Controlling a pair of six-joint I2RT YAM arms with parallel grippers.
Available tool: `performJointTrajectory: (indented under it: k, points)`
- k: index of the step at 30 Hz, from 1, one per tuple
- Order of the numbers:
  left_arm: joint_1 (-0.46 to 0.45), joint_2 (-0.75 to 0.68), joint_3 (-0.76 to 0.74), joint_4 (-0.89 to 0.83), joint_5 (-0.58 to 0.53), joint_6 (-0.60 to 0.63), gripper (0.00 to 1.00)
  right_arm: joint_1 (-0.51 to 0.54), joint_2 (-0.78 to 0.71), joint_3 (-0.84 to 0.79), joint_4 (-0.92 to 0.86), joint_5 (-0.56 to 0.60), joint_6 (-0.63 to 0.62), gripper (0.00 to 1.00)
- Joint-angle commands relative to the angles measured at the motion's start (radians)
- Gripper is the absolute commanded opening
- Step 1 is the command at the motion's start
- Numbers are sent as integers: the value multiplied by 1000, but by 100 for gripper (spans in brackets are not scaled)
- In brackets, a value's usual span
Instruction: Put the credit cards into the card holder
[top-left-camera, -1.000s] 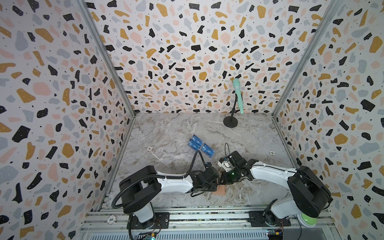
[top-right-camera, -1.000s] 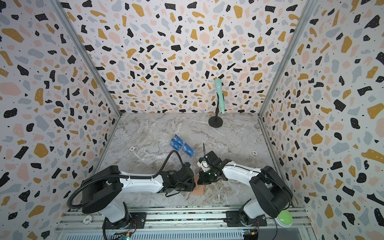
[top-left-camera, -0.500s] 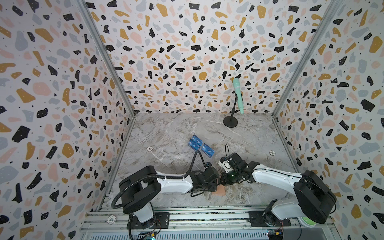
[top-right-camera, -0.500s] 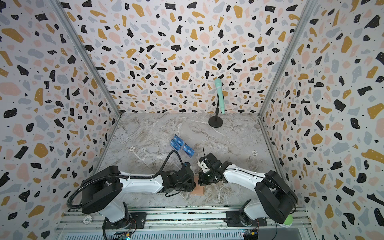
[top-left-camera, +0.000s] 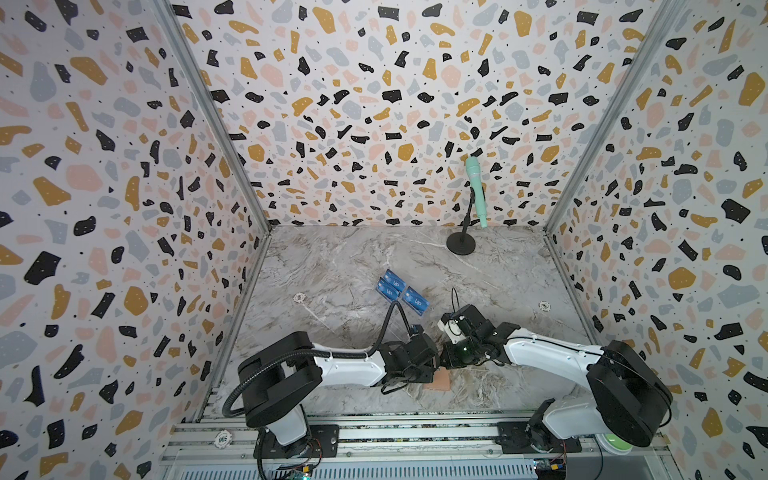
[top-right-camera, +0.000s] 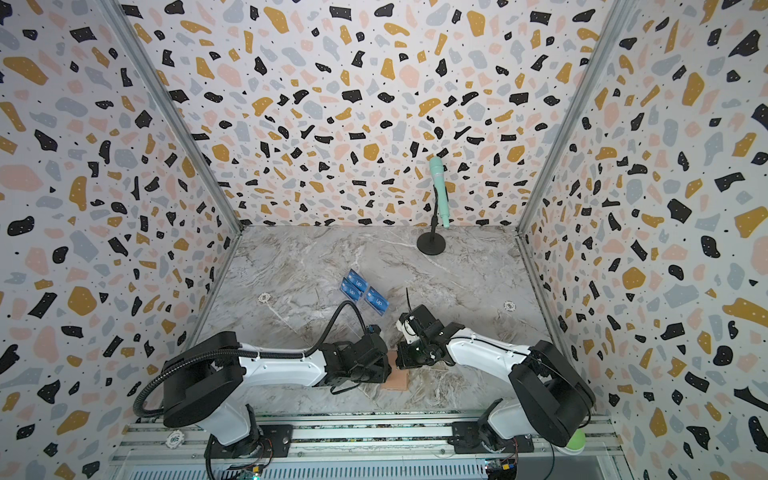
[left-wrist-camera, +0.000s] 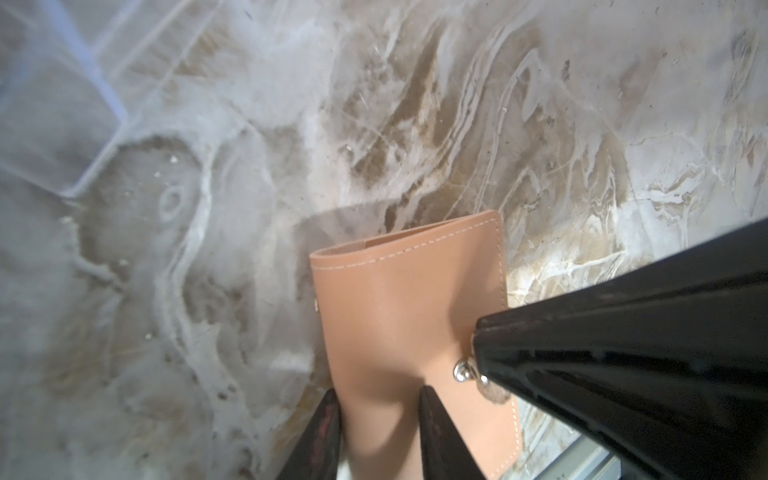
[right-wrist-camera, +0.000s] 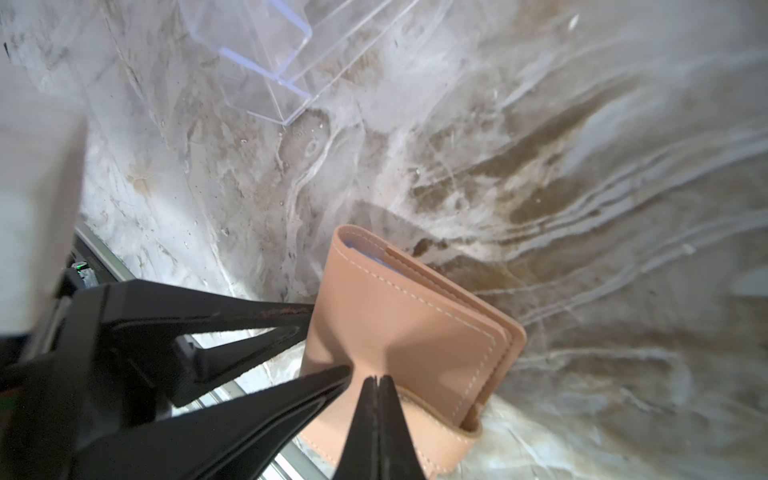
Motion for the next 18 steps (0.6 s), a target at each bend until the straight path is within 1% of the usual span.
performJointTrajectory:
  k: [1,8,18]
  points:
    - [-9,25,-36,-49,3,-4,34,7,5,12,-10,-11,-22,0]
    - [-10,26,-34,-49,2,-2,34,16,27,32,-45,-4,-46,0]
    - [-9,26,-38,-45,3,-5,34,22,19,42,-77,0,-57,0]
